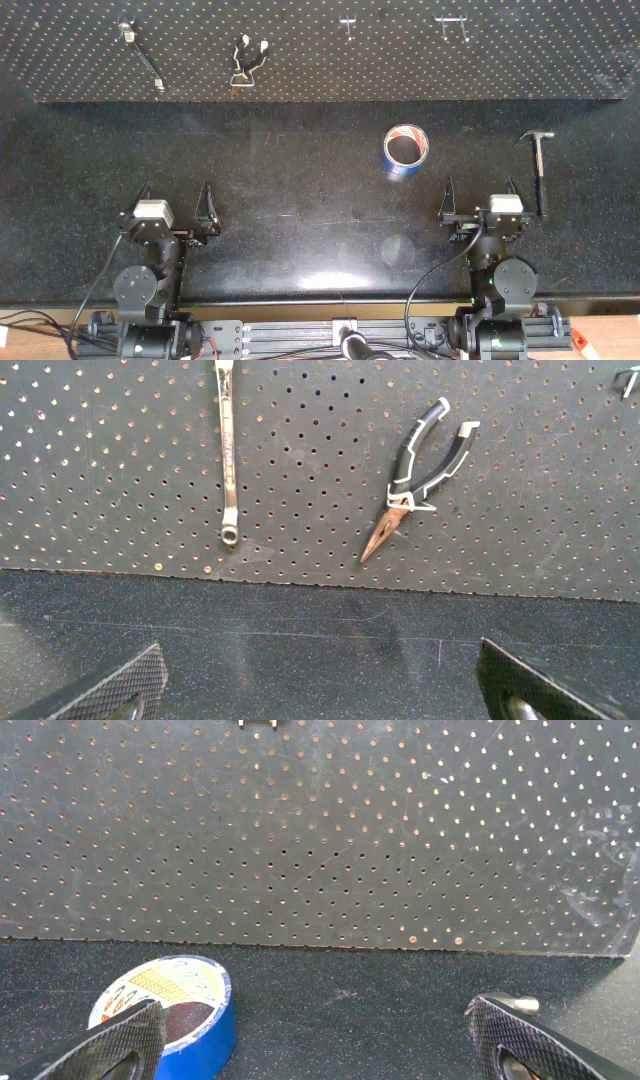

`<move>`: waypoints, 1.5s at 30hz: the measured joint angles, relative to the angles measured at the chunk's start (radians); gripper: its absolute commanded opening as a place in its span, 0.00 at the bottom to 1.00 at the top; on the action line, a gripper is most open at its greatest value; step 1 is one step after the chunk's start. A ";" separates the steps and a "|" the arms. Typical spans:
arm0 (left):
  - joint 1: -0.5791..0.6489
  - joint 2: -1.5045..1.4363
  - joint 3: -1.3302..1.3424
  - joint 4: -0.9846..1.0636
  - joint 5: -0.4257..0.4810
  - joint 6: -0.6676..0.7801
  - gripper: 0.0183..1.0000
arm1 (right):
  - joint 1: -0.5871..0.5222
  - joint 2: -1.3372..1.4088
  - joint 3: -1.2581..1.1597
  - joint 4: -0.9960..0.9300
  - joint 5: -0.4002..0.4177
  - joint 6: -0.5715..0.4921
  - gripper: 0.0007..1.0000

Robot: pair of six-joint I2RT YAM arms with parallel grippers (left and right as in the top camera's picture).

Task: Place Tools Onto Pegboard

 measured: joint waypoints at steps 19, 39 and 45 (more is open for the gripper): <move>0.000 -0.001 0.001 -0.001 0.003 0.000 1.00 | 0.163 0.819 0.693 0.158 0.015 0.132 0.98; 0.000 -0.001 0.001 -0.002 0.003 0.000 1.00 | 0.372 1.428 1.031 -0.484 -0.009 0.403 1.00; 0.000 -0.001 0.001 -0.002 0.003 0.000 1.00 | 0.372 1.492 1.036 -0.566 -0.066 0.481 1.00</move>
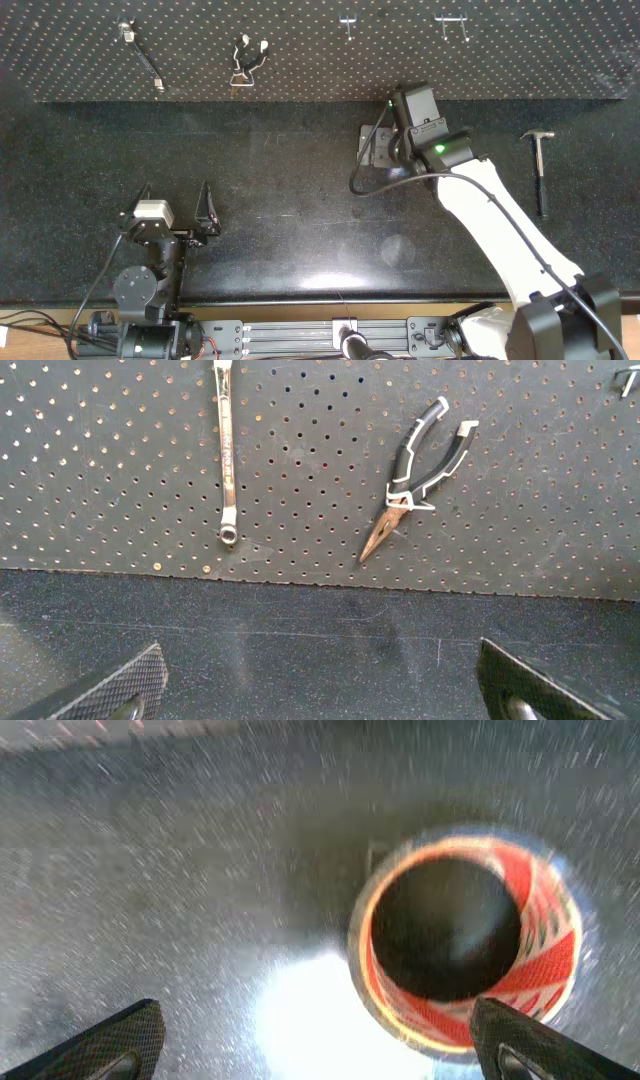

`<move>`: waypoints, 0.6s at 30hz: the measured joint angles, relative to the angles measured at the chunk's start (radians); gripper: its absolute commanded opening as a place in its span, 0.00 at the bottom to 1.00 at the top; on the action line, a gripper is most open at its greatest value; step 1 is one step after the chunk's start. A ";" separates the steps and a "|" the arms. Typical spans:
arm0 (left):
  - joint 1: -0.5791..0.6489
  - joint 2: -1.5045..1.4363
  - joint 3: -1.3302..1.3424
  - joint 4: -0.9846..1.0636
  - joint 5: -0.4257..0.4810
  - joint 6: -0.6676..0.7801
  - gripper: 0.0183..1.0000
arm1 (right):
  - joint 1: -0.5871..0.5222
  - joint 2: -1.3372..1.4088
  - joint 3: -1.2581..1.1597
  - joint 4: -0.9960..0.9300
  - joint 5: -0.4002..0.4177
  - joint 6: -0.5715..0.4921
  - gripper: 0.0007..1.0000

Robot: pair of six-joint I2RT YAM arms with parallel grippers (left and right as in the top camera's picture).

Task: Place Tools Onto Pegboard

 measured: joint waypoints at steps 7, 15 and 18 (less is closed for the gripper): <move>0.000 0.000 0.000 0.000 0.000 0.000 1.00 | 0.000 0.066 0.000 -0.037 0.032 0.019 1.00; 0.000 0.000 0.000 0.000 0.000 0.000 1.00 | 0.000 0.116 0.003 -0.035 0.122 0.025 0.99; 0.000 0.000 0.000 0.000 0.000 0.000 1.00 | 0.000 0.145 0.003 -0.034 0.152 0.021 1.00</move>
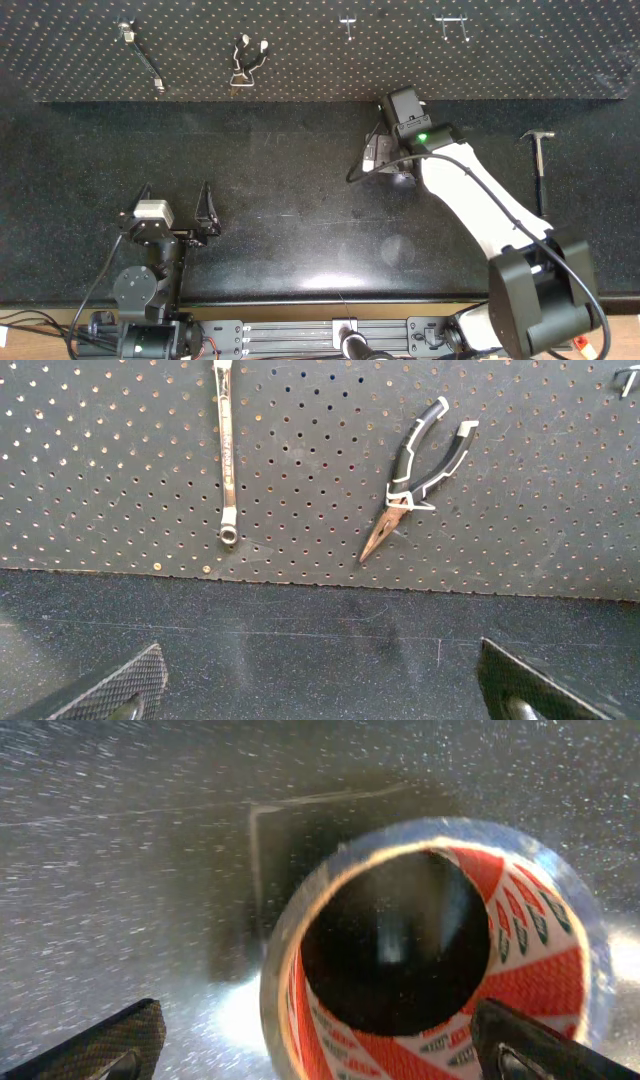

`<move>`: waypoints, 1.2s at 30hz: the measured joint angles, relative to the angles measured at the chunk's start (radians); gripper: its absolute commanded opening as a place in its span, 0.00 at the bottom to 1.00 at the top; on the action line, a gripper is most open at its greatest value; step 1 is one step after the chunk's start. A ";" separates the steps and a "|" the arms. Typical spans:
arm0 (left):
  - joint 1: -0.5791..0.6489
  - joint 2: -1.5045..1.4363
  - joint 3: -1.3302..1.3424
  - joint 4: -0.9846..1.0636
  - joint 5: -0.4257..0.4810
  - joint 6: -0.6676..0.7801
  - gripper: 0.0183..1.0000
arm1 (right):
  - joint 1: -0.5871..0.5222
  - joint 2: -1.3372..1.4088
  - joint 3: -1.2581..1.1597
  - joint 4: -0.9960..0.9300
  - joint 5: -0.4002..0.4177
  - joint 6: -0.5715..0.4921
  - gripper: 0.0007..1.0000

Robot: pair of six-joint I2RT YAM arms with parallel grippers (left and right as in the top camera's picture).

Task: Place Tools Onto Pegboard

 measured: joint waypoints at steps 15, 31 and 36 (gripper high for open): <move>0.000 0.000 0.000 0.000 0.000 0.000 1.00 | 0.000 0.040 0.000 0.025 0.018 -0.072 0.58; 0.000 0.000 0.000 0.000 0.000 0.000 1.00 | 0.000 0.040 0.000 0.027 0.018 -0.089 0.14; 0.000 0.000 0.000 0.000 0.000 0.000 1.00 | 0.000 0.040 0.000 0.027 0.018 -0.091 0.13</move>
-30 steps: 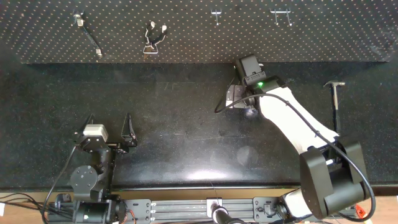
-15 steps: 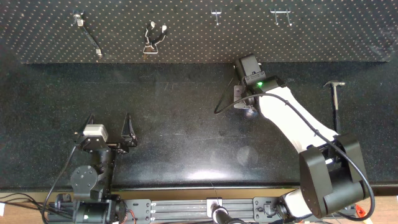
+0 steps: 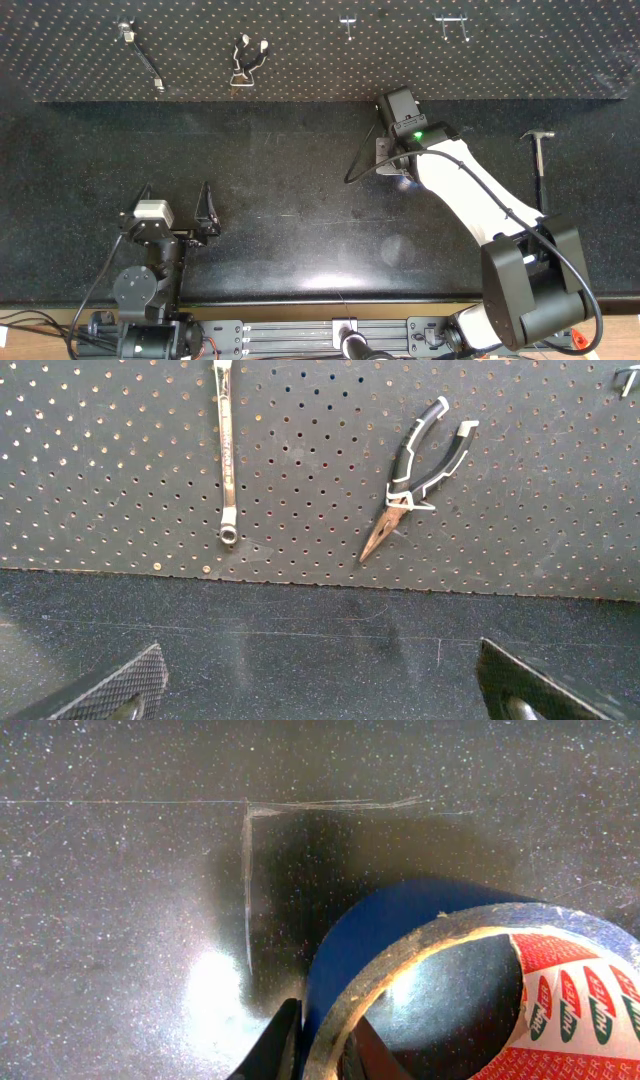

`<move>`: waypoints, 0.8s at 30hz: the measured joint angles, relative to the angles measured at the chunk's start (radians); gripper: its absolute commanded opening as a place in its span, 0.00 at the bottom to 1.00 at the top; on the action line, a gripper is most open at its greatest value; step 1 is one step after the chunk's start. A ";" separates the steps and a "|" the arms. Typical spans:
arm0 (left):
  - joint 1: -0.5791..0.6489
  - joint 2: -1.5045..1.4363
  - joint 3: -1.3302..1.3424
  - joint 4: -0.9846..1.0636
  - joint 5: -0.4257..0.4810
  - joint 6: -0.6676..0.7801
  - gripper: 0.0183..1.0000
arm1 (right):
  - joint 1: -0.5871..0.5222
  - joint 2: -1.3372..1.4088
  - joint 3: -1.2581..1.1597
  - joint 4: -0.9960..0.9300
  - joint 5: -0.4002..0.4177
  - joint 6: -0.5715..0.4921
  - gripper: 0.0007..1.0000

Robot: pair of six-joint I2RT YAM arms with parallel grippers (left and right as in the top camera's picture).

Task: Place Tools Onto Pegboard

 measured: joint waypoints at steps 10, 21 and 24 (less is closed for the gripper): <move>0.000 0.000 0.000 0.000 0.000 0.000 1.00 | 0.000 0.000 0.000 0.000 0.000 0.000 0.11; 0.000 0.000 0.000 0.000 0.000 0.000 1.00 | 0.000 0.000 0.001 0.000 0.000 0.000 0.08; 0.000 0.000 0.000 0.000 0.000 0.000 1.00 | 0.000 0.000 0.001 0.000 0.000 0.000 0.08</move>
